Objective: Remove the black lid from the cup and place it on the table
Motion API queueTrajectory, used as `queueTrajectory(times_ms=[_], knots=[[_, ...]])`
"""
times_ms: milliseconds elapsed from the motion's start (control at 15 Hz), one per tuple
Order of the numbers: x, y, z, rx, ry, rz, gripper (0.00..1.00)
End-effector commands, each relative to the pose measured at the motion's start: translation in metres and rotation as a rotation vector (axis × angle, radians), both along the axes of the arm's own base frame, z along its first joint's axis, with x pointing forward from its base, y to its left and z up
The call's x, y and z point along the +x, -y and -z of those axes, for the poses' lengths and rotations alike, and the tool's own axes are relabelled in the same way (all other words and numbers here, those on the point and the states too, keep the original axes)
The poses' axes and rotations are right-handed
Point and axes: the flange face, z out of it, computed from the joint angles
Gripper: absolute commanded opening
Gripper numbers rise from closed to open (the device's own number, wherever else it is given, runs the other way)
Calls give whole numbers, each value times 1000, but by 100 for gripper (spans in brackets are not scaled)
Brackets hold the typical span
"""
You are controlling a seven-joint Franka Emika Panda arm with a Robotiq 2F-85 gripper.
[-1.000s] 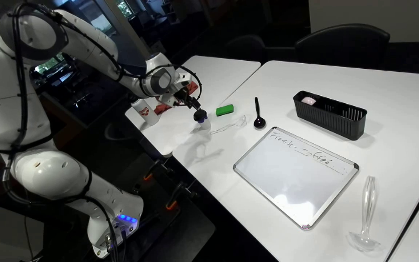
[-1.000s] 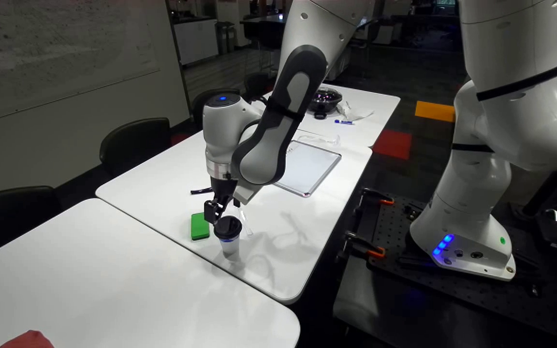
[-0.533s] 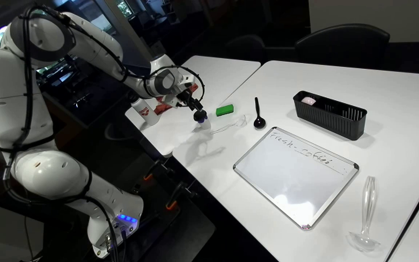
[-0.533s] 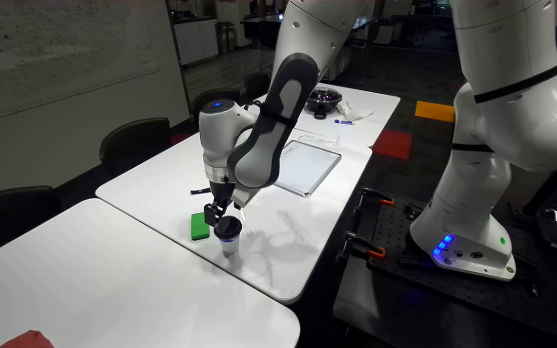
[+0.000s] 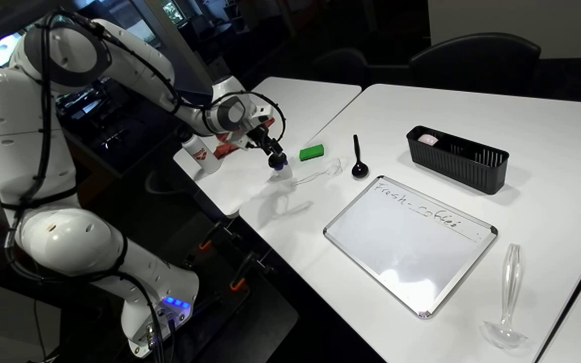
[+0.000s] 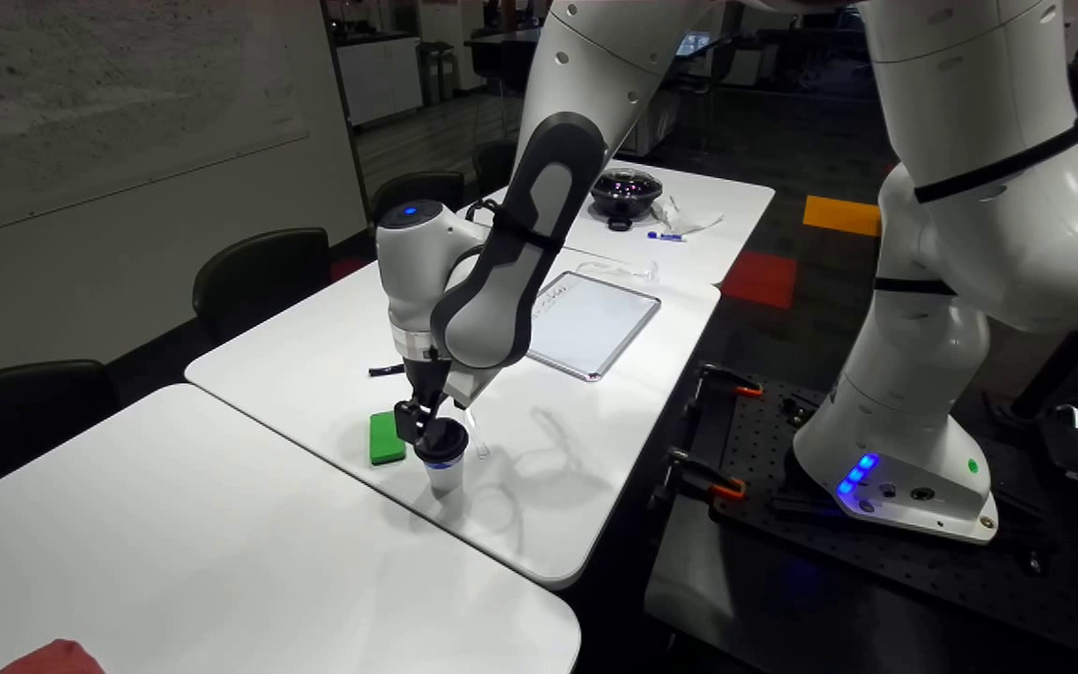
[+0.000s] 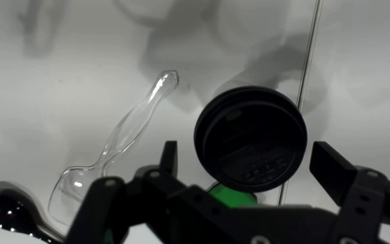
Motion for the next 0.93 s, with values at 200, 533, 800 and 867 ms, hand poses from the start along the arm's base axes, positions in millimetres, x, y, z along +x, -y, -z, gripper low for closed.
queueTrajectory(times_ms=[200,533,800,867], knots=[[7,-10,6,-18,-35,-12,100],[8,-14,10,-20,-36,-18,80],[8,-18,11,-23,-34,-25,79],[8,-19,11,-23,-33,-27,80]])
